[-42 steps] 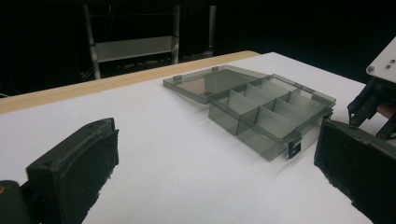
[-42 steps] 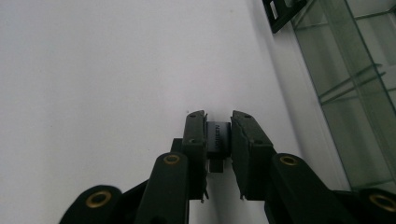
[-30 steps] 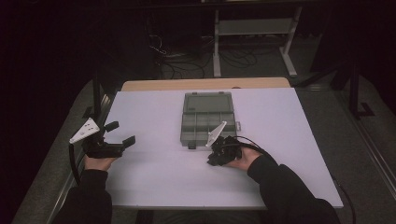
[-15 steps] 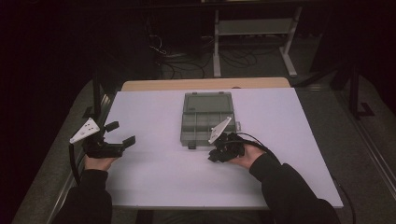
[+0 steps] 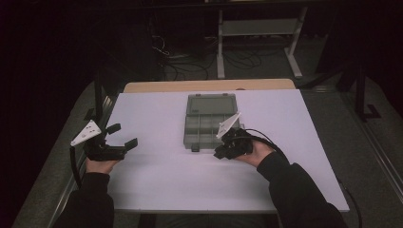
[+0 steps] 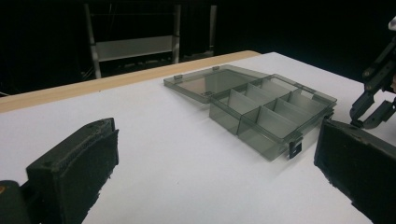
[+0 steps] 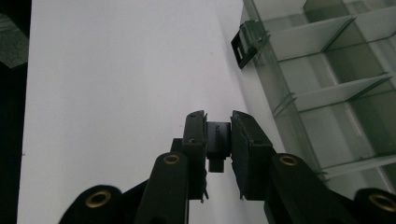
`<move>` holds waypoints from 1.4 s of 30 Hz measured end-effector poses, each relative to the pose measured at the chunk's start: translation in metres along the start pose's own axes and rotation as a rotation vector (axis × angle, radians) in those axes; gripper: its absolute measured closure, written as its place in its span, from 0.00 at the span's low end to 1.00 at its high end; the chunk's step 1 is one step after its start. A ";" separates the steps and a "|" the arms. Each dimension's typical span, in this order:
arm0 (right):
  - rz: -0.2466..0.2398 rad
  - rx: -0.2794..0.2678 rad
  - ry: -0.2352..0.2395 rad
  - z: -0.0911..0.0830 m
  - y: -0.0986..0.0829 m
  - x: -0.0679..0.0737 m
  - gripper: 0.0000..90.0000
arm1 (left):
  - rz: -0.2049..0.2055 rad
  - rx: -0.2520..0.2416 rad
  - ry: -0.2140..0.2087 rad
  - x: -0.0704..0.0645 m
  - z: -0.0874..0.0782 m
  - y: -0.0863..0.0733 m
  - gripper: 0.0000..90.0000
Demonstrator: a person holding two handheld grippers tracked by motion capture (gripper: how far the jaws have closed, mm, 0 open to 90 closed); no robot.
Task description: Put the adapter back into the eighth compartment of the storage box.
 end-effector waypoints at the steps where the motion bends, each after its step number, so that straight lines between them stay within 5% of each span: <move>1: 0.001 -0.003 -0.003 -0.001 0.001 -0.001 0.83 | 0.000 0.000 0.000 0.000 0.000 0.000 0.00; 42: 0.041 -0.055 -0.077 -0.045 0.012 -0.038 0.83 | 0.000 0.001 -0.002 0.000 0.000 0.000 0.00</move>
Point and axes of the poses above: each handheld gripper's, and its own axes: z roughly forward along the jaws, y roughly out of its top, x roughly to its left, the point moved 3 cm from there along z, roughly forward along the jaws, and after that the axes turned 12 degrees about -x, right-handed, at the moved point
